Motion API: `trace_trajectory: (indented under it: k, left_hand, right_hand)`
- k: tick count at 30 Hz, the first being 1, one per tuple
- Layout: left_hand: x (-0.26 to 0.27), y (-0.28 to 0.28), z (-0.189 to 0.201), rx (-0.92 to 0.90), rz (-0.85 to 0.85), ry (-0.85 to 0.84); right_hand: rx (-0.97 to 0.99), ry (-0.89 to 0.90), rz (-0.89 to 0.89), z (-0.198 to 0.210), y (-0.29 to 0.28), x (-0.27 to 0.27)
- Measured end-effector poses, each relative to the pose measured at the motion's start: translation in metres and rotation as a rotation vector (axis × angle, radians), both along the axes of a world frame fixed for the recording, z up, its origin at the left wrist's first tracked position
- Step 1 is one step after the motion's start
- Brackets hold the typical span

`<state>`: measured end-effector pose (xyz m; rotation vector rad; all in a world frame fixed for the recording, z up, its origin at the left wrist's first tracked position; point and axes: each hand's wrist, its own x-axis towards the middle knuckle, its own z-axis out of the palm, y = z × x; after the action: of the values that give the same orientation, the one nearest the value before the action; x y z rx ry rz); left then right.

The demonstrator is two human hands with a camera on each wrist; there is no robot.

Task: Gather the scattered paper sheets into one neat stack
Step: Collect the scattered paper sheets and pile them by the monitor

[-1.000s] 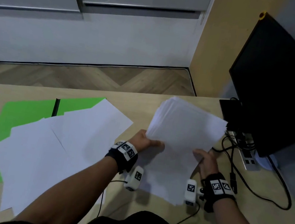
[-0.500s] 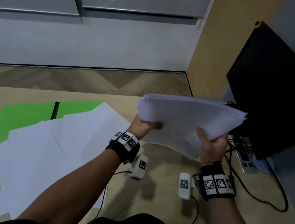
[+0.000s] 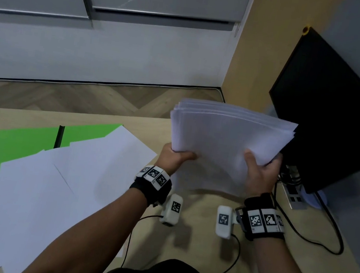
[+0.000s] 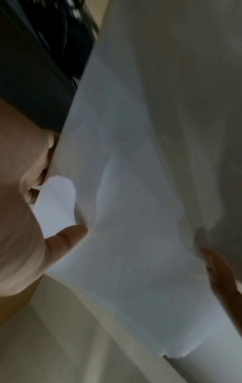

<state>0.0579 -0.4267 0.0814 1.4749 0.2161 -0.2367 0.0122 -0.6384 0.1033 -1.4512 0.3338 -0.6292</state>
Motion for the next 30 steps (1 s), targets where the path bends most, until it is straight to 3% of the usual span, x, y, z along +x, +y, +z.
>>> trace_trajectory:
  k: [4,8,12,18,23,30]
  left_hand:
    - [-0.008,0.008,-0.007,-0.029,-0.031,-0.081]
    - [-0.016,-0.001,-0.014,0.062,0.017,-0.114]
    - [-0.019,-0.011,-0.011,-0.006,0.061,-0.088]
    - [-0.01,0.001,0.009,-0.058,0.027,-0.22]
    - [-0.013,-0.003,-0.005,0.046,0.04,-0.253]
    - [-0.012,-0.009,-0.011,0.017,0.058,-0.199]
  right_hand:
    - [-0.058,0.065,0.015,-0.015,-0.004,-0.006]
    - [0.005,0.149,0.032,-0.034,0.005,-0.012]
    - [0.04,0.099,-0.021,-0.022,0.012,-0.005]
    - [-0.055,-0.063,-0.014,-0.001,-0.003,-0.009]
    - [-0.01,0.03,0.018,-0.027,0.002,-0.01]
    - [0.038,0.049,0.056,-0.026,-0.001,-0.002]
